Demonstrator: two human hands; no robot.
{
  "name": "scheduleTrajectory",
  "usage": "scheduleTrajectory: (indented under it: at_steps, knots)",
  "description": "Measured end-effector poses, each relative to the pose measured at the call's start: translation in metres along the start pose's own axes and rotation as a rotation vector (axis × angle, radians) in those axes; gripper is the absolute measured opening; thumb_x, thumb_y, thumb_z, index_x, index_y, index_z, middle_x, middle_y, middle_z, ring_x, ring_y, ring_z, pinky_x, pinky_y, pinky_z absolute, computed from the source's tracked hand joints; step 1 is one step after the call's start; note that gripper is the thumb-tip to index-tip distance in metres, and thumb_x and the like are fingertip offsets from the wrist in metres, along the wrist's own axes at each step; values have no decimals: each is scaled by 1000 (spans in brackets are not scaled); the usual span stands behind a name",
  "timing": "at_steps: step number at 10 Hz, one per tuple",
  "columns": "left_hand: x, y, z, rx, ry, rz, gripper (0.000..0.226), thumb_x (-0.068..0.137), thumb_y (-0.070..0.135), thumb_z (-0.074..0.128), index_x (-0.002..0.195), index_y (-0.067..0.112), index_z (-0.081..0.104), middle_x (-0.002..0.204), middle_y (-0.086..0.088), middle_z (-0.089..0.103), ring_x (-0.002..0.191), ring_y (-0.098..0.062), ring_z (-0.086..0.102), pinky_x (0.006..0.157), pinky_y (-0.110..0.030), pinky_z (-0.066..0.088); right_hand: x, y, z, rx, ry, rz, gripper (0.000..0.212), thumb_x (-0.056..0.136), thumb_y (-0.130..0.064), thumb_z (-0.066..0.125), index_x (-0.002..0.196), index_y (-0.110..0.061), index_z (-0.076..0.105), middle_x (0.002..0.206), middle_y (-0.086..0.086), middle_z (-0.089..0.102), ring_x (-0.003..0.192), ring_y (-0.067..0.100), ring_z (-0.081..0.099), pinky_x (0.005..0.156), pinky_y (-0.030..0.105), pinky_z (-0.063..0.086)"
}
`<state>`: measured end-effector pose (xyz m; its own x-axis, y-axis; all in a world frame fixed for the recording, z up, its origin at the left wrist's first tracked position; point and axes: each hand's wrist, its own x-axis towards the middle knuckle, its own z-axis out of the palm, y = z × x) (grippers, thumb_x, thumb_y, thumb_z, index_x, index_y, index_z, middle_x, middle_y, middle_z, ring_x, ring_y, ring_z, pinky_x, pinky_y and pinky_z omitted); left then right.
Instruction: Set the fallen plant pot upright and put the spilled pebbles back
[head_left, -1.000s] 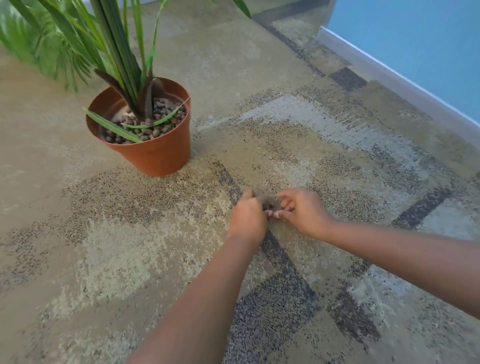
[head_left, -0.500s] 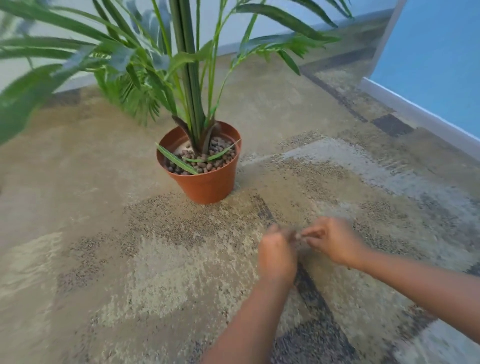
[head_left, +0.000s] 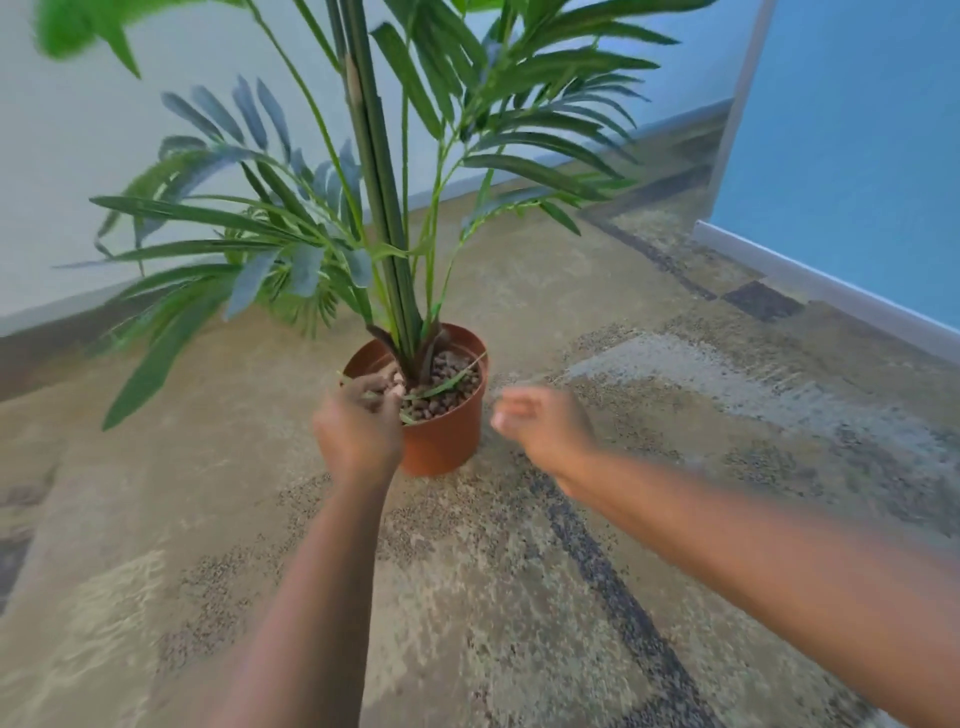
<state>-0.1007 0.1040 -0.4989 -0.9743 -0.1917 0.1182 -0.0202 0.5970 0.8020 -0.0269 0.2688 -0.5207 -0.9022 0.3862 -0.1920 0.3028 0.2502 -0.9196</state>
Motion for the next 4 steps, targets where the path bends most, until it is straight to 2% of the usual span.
scheduleTrajectory:
  at_steps: [1,2,3,4]
  knots:
    - [-21,-14,5,-9,27,23,15,88,23,70,102,18,73,88,0,73,69,-5,62,56,-17,46,-24,46,-5,-23,-72,110,34,86,-11,70,119,-17,64,116,-1,68,98,9,64,76,14,47]
    - [-56,-17,23,-67,-17,136,9,88,26,70,91,19,74,83,7,68,74,-9,65,61,-18,45,-41,76,-15,182,-14,211,26,87,-5,70,112,-7,68,99,9,73,90,16,72,85,31,57]
    - [-74,-2,33,-85,-64,180,8,87,28,70,89,21,74,85,8,69,76,-10,65,67,-25,50,-46,76,-27,328,65,238,15,86,-4,70,101,-7,72,90,9,74,84,19,74,89,39,57]
    - [-88,24,26,-41,-112,180,11,88,30,69,92,21,74,90,7,69,75,-8,60,71,-25,49,-56,51,-35,479,205,268,12,86,-2,69,84,-14,72,82,8,73,80,23,73,84,38,59]
